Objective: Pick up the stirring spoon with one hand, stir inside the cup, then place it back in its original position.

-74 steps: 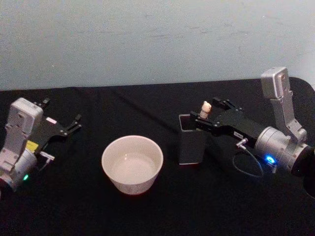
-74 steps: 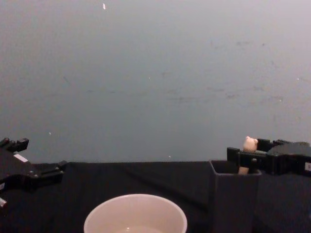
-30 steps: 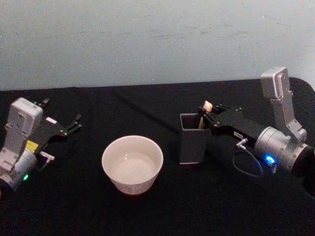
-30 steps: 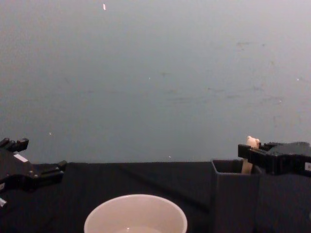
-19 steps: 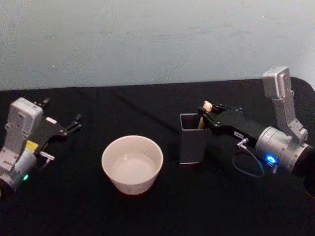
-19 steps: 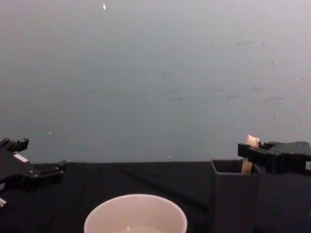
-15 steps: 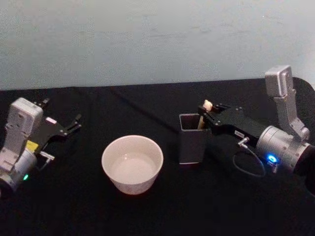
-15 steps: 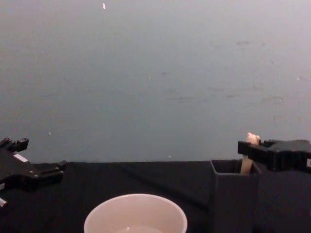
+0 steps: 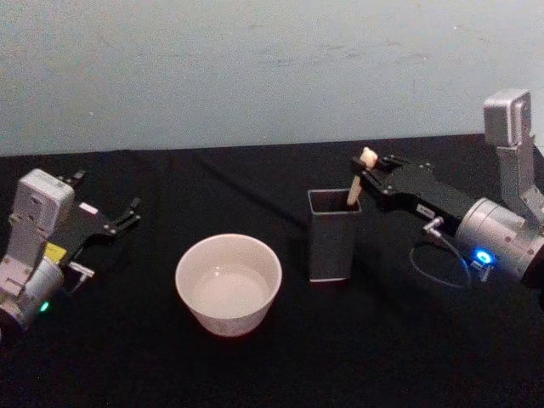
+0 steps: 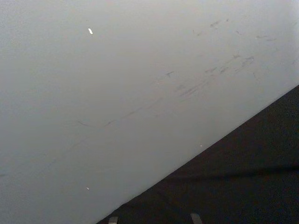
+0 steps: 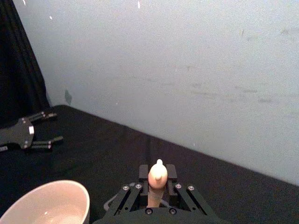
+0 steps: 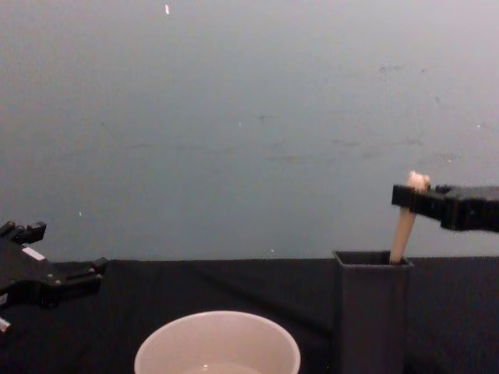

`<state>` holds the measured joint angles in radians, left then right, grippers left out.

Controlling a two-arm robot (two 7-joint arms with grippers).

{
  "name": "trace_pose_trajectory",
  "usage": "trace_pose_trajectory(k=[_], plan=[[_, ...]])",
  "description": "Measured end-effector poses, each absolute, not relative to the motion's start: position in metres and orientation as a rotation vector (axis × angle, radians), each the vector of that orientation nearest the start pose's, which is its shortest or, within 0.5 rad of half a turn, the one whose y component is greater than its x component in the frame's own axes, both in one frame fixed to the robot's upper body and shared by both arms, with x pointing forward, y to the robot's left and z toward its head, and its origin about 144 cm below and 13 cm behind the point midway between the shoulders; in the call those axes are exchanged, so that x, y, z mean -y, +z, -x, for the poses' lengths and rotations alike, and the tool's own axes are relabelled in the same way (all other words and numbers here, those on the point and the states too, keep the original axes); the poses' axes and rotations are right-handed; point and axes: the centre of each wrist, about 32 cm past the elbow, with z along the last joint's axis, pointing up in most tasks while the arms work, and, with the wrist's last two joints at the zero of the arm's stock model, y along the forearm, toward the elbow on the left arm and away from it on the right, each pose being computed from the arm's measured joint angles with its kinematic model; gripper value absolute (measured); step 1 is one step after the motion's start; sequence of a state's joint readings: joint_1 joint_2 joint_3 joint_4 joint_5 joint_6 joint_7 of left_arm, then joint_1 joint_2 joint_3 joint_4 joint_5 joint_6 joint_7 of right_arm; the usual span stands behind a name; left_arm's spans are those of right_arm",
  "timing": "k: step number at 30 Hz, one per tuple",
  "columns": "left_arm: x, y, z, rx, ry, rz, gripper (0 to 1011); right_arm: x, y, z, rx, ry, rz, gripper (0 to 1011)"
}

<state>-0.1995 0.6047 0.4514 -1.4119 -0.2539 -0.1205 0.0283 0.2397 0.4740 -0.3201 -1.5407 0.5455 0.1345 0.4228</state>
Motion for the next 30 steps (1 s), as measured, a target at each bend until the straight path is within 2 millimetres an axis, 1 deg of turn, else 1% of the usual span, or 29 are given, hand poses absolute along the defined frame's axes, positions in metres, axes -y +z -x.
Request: trace_pose_trajectory(k=[14, 23, 30], plan=[[-0.310, 1.140, -0.489, 0.285, 1.248, -0.304, 1001, 0.280, 1.227, -0.514, -0.019, -0.873, -0.049, 221], [-0.310, 1.140, -0.489, 0.285, 1.248, -0.304, 1001, 0.277, 1.243, -0.516, 0.011, -0.867, -0.121, 221], [-0.310, 1.140, -0.489, 0.285, 1.248, -0.304, 1001, 0.274, 1.251, -0.517, 0.020, -0.855, -0.156, 221]])
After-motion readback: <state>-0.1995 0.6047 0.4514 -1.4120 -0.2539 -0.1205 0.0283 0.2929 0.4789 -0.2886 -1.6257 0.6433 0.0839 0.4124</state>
